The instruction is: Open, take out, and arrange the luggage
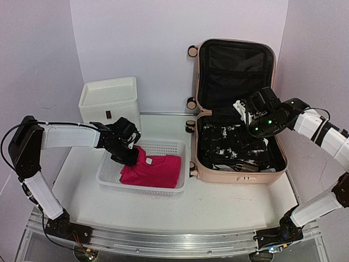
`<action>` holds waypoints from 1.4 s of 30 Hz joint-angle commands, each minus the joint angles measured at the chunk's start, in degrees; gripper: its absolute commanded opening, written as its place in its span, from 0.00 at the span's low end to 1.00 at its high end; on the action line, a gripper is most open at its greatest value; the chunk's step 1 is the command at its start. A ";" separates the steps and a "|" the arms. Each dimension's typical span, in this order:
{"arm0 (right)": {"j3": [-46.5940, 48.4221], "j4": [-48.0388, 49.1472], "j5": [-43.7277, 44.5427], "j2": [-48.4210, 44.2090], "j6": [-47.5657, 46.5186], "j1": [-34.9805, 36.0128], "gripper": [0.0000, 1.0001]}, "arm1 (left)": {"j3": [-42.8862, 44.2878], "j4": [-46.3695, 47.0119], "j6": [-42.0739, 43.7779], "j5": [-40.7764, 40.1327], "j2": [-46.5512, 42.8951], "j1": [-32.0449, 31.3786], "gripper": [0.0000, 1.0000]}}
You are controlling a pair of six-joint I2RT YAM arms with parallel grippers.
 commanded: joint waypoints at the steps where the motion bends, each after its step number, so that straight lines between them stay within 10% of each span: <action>1: 1.99 0.59 1.12 -0.25 -0.01 0.28 0.63 | 0.84 -1.62 0.20 -8.56 -0.13 0.29 0.15; 15: -0.23 -2.84 14.32 -0.90 -0.83 -0.26 0.73 | 3.01 -10.28 -3.41 -20.88 -3.19 0.20 0.55; 24: -0.53 -6.00 7.50 4.39 1.69 -7.27 0.82 | -0.77 0.22 -1.61 -4.35 -20.94 0.20 0.77; 28: 3.07 -6.90 0.62 10.07 -4.64 -6.38 0.83 | -3.43 6.60 -2.16 -0.06 -25.80 0.20 0.80; 42: 15.33 -1.25 17.99 30.75 -32.32 4.42 0.88 | -5.94 9.79 -3.81 6.45 -26.19 0.20 0.80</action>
